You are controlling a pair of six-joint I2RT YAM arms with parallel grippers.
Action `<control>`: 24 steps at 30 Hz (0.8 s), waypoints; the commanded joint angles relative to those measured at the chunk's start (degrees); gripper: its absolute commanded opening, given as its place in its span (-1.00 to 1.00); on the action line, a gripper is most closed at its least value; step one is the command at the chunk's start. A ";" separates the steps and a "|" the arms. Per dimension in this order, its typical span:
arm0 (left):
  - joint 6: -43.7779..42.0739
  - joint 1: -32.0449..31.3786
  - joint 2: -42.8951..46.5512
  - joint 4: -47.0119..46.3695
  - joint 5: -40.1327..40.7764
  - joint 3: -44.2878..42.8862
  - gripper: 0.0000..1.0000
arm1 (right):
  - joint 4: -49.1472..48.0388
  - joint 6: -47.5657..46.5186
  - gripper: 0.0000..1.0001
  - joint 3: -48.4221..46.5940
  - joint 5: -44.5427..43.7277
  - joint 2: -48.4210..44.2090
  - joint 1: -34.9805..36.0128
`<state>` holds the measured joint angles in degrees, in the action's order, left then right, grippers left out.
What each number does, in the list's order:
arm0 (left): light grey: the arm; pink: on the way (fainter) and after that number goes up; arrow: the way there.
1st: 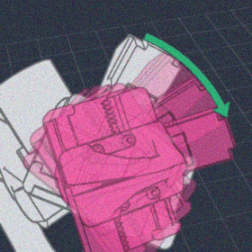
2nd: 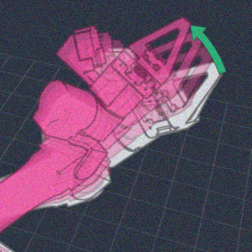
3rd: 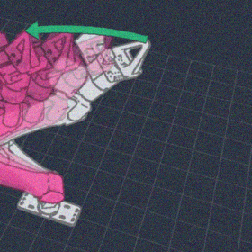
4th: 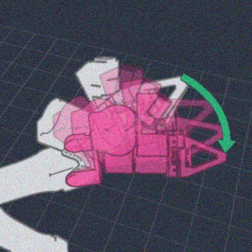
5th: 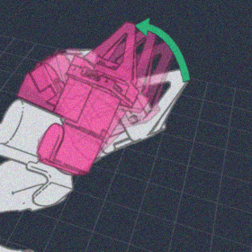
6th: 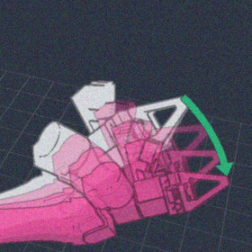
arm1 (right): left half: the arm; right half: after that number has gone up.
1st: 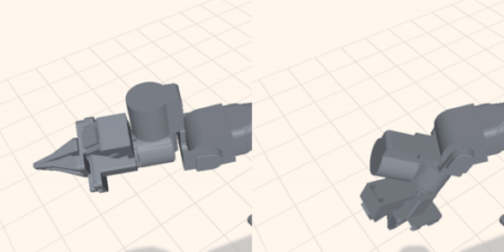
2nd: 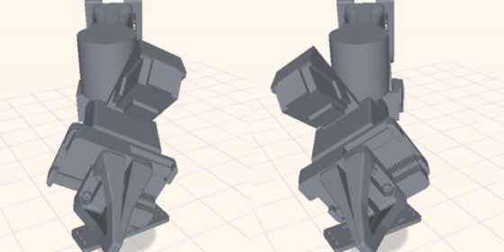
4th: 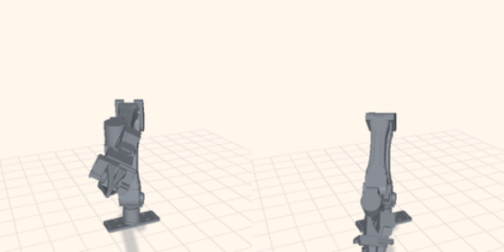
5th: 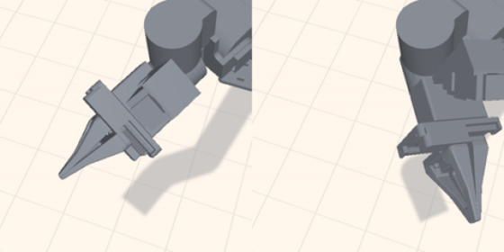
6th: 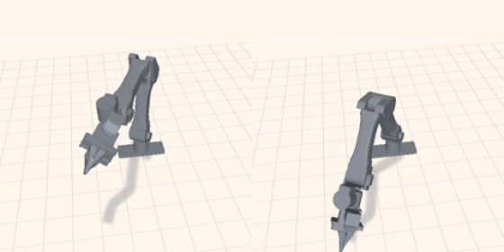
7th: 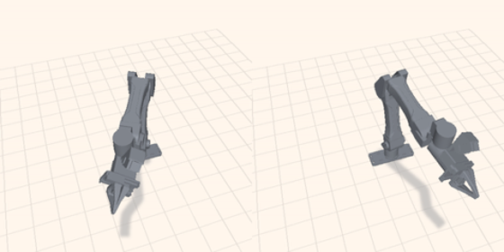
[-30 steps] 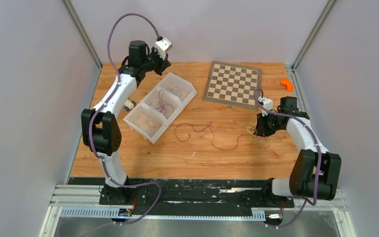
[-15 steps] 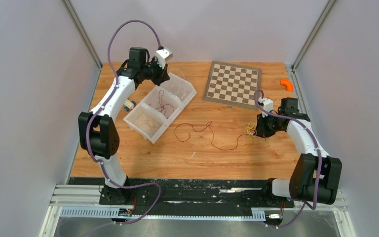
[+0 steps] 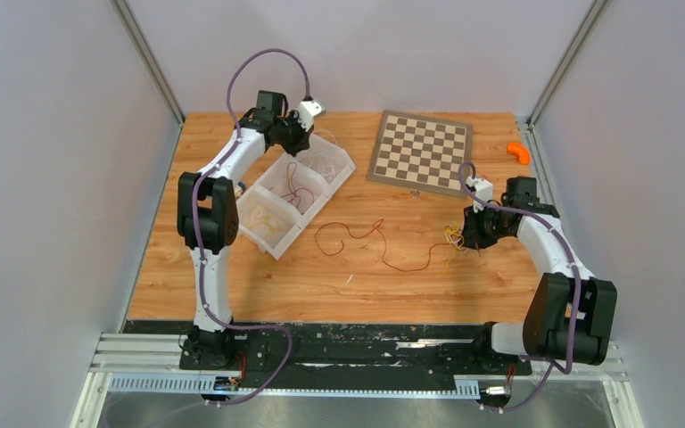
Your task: Untangle the cables
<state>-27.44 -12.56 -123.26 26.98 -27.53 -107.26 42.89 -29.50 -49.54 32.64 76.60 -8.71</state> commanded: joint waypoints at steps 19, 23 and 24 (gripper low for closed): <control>-15.81 -1.60 -3.37 14.64 9.40 -10.30 0.02 | -0.01 -1.33 -0.88 -5.54 2.31 3.14 -0.17; -10.44 -1.57 1.59 12.53 3.47 -9.41 0.43 | 0.06 -1.74 -0.91 -6.12 4.09 2.50 -0.15; -8.51 -1.54 3.44 11.26 2.49 -9.04 0.52 | 0.06 -1.84 -0.93 -6.31 4.71 2.24 -0.10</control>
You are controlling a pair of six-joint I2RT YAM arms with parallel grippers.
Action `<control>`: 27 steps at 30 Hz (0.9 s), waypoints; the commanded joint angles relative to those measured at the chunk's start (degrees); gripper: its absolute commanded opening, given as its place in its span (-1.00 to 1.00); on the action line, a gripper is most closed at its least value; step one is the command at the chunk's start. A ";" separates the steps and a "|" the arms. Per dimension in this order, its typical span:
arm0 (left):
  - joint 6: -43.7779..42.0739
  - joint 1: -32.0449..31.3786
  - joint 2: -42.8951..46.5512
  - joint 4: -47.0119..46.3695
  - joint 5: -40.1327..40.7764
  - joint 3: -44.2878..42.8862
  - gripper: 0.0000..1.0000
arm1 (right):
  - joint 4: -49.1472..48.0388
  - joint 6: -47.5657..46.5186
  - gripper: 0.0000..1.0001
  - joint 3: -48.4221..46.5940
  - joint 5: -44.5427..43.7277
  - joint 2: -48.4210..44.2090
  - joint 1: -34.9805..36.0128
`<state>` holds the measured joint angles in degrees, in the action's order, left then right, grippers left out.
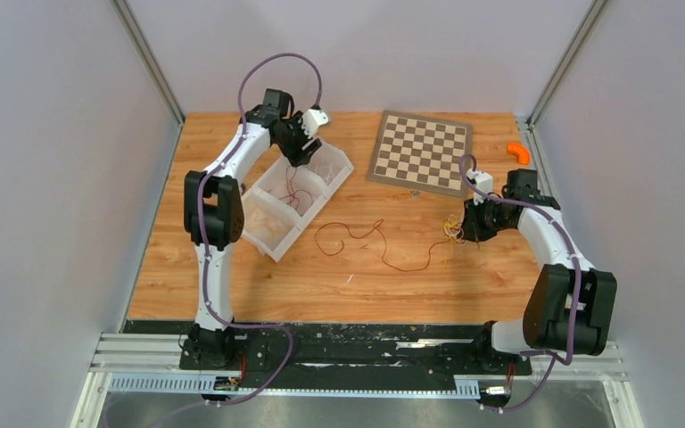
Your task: Untangle the cables
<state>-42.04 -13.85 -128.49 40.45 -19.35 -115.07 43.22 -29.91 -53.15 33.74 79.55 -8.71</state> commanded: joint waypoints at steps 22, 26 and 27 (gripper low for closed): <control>34.78 -9.45 39.84 -36.99 -39.68 37.25 0.48 | 0.28 12.96 -0.99 -12.37 30.60 -6.30 2.72; 36.08 -15.27 44.36 -41.80 -39.38 43.48 0.25 | 0.08 16.43 -1.00 -12.97 33.44 -5.76 4.01; 38.33 -16.18 45.16 -44.41 -39.15 44.98 0.15 | -0.43 18.43 -1.00 -12.71 33.99 -5.74 4.17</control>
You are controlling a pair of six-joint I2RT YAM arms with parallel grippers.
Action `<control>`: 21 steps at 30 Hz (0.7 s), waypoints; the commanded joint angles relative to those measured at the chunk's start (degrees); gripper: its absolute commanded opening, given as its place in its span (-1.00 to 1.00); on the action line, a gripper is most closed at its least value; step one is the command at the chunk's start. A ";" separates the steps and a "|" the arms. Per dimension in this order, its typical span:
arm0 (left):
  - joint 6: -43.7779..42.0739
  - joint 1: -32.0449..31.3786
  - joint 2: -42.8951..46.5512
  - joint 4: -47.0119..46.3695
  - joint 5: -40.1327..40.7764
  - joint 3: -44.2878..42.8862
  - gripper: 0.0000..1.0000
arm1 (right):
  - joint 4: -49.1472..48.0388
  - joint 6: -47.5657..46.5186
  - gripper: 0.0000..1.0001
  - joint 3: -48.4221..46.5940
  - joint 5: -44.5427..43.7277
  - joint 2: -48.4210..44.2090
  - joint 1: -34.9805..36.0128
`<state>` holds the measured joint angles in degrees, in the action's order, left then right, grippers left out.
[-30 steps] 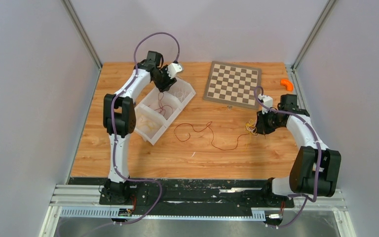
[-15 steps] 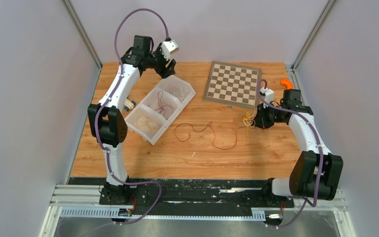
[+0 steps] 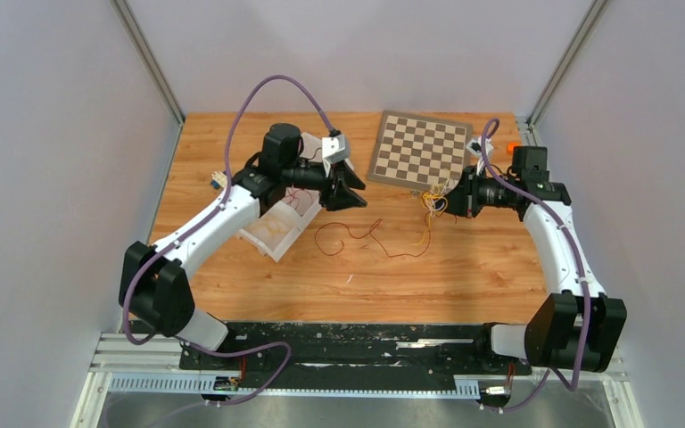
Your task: Untangle the cables
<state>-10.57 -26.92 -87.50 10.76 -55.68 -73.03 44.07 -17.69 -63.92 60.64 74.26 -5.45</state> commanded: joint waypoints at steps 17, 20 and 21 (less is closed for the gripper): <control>13.24 -18.52 1.95 -33.48 9.82 8.36 -0.04 | -20.16 39.75 -1.00 8.97 14.85 -4.73 3.15; 11.12 -19.81 1.12 -33.22 10.69 8.23 -0.02 | -20.37 40.53 -1.00 9.47 15.04 -5.85 3.69; 10.11 -20.32 0.65 -33.19 10.91 8.05 0.00 | -20.38 40.62 -1.00 9.66 15.11 -6.25 3.94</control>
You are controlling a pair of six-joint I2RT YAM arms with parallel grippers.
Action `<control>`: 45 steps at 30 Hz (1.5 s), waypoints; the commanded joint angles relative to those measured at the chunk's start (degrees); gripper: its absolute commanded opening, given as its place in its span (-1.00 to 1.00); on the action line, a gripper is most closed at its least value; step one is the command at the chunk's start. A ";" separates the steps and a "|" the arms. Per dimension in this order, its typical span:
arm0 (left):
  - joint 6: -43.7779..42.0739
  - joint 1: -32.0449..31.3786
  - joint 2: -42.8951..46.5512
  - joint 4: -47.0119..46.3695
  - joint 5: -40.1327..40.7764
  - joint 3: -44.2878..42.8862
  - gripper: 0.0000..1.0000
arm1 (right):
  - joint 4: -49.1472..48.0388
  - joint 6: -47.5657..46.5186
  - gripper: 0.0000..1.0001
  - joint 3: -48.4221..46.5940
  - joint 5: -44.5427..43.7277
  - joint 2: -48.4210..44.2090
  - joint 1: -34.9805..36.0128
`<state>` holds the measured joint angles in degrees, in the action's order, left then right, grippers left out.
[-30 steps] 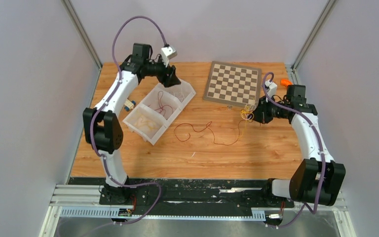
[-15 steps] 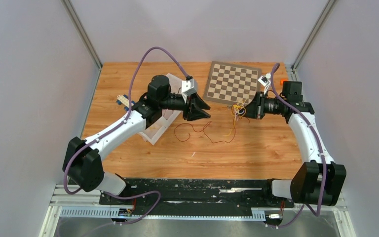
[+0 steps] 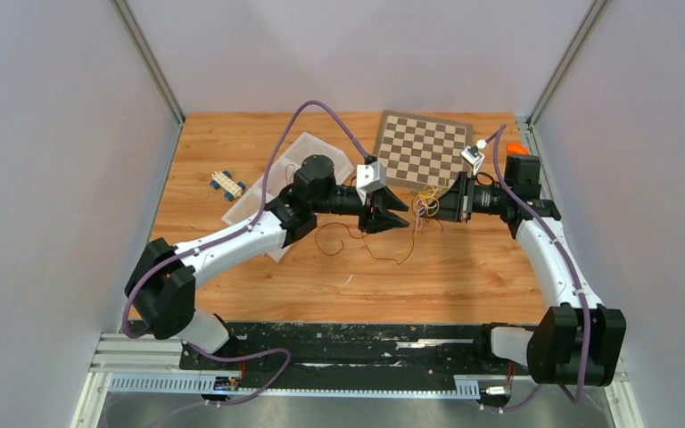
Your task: Untangle the cables
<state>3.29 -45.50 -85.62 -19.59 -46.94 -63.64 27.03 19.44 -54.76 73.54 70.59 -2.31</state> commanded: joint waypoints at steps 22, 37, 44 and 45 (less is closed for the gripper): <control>-9.95 -5.07 -2.90 -0.27 5.48 -3.04 -0.21 | -3.17 2.20 -1.00 3.42 -1.28 -6.51 3.93; -9.14 -5.06 0.44 1.62 -0.65 -1.62 -0.24 | -1.76 -2.33 -1.00 3.17 -4.01 -7.01 3.89; -8.37 -5.01 -0.25 2.30 0.77 -2.97 -0.68 | -1.56 -2.91 -1.00 2.88 -3.93 -6.78 3.89; -8.38 -4.98 -0.11 2.25 0.92 -2.80 -0.75 | -1.52 -2.96 -1.00 2.85 -4.01 -6.73 3.89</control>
<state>-5.91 -49.74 -88.40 -15.94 -43.31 -64.25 26.81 18.22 -51.37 71.42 64.25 1.74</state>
